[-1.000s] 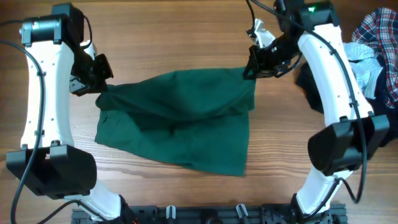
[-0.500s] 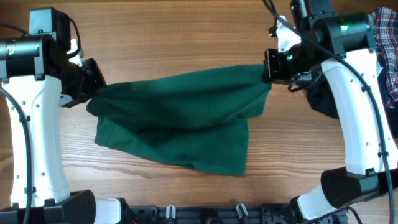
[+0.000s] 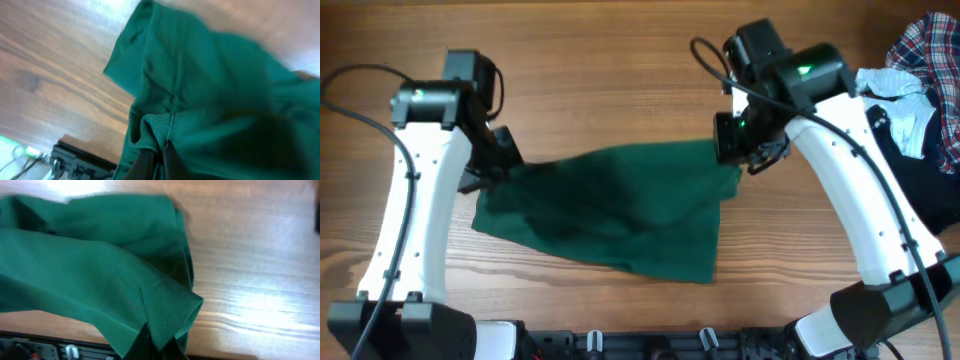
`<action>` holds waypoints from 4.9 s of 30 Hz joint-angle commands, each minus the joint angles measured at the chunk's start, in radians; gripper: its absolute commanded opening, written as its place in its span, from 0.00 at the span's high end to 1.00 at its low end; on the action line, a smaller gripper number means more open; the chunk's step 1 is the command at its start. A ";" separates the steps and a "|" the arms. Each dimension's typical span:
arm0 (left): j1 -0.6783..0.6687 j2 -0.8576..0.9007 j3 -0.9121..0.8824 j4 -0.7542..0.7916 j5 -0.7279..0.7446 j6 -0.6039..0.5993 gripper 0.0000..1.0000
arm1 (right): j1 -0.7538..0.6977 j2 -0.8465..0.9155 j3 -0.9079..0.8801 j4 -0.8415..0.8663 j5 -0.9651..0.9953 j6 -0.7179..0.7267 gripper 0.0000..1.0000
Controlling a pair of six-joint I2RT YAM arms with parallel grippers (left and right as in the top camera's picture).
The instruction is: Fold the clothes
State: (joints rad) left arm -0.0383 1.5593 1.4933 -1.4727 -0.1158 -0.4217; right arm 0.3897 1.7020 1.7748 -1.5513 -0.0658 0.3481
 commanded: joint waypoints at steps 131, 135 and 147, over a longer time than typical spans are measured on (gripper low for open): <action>-0.023 0.430 -0.437 0.967 0.146 -0.159 0.96 | -0.032 0.336 -0.610 1.126 -0.319 -0.031 0.95; -0.023 0.451 -0.437 1.077 0.145 -0.154 0.96 | -0.106 0.336 -0.610 1.213 -0.300 -0.034 0.95; -0.025 0.450 -0.436 1.329 0.150 -0.124 0.96 | -0.177 0.336 -0.589 1.408 -0.348 -0.042 0.96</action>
State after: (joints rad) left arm -0.0589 1.9579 1.0927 -0.1482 0.0357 -0.5774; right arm 0.2024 2.0163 1.1709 -0.1467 -0.3813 0.3130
